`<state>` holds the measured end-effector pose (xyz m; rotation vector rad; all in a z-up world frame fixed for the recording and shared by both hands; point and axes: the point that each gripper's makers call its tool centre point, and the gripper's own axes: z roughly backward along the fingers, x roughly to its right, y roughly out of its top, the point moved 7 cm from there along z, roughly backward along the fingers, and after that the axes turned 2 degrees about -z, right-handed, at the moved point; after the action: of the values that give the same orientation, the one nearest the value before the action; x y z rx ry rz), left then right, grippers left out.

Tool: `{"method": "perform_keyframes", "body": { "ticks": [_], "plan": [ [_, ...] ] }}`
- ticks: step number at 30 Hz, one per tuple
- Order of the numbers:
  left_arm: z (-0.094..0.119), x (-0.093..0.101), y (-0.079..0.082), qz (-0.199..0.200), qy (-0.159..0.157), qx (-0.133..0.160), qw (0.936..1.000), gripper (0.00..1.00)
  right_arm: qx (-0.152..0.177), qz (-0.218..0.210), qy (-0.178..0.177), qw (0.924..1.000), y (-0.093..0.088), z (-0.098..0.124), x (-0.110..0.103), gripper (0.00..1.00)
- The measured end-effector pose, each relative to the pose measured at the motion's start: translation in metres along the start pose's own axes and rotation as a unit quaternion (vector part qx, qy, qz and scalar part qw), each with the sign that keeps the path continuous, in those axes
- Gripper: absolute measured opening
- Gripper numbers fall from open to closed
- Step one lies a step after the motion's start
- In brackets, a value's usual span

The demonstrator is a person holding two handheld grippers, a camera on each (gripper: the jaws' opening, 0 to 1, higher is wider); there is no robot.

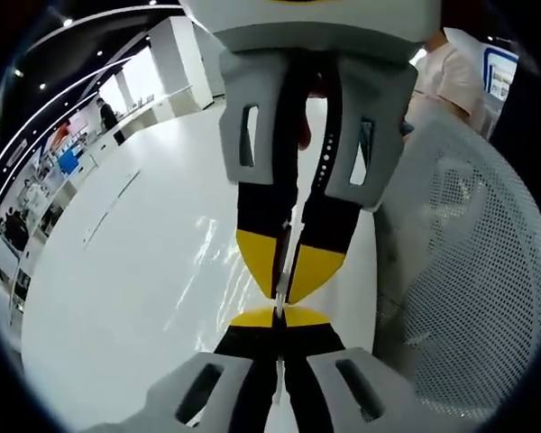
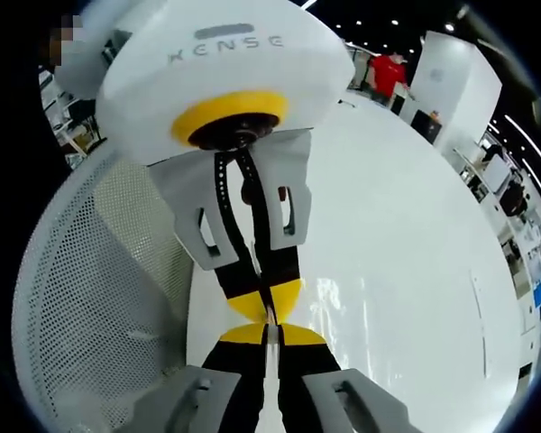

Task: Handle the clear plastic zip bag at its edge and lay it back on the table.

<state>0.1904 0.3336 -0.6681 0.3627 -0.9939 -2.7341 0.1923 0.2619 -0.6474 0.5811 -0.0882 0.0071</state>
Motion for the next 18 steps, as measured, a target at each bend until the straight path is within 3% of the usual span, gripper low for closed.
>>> {"method": "perform_keyframes", "body": {
  "ticks": [11, 14, 18],
  "plan": [
    [0.0044, -0.0006, -0.0028, 0.013, -0.002, 0.002, 0.9999, 0.00, 0.000, -0.019, -0.005, 0.9998, -0.0073, 0.0038, 0.0008, 0.00],
    [0.0044, 0.0029, -0.0028, 0.012, -0.016, 0.003, 0.9998, 0.00, -0.003, -0.017, -0.004, 0.9998, -0.0057, 0.0037, -0.0011, 0.00],
    [0.0073, -0.0012, -0.0047, 0.035, -0.013, 0.004, 0.9993, 0.00, 0.002, -0.019, -0.007, 0.9998, -0.0031, 0.0033, -0.0014, 0.00]
  ]
}}
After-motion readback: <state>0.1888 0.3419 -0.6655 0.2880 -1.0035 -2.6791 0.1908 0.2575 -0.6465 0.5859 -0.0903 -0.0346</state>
